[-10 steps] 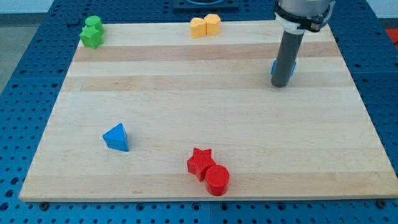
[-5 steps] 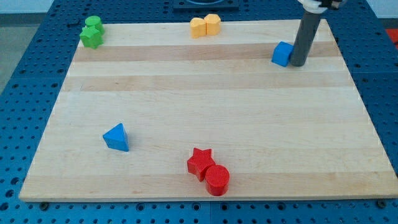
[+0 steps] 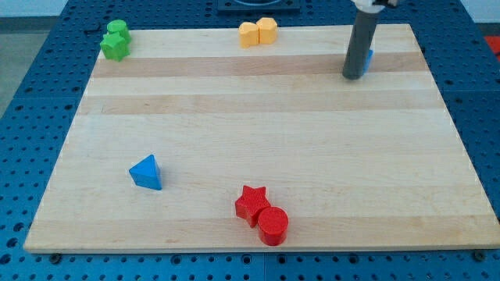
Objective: Slide the blue cube to the top right
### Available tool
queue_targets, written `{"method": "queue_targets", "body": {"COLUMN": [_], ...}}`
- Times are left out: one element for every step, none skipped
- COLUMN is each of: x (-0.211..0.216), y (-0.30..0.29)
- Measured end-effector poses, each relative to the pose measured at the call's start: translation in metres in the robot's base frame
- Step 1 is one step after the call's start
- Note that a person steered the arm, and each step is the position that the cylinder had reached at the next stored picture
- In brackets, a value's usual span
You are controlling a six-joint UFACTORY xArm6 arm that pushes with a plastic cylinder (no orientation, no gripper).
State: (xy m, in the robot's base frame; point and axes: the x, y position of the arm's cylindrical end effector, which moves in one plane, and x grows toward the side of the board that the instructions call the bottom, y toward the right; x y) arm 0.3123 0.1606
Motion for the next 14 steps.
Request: {"method": "queue_targets", "body": {"x": [-0.04,-0.062,-0.059,-0.046,-0.039,-0.046,-0.061,-0.062,-0.048,-0.05,-0.06,-0.064,-0.064,-0.063], "y": [0.002,0.02,0.018,0.013,0.022,0.035,0.047,0.053,0.055,0.063,0.07,0.082,0.094,0.093]}}
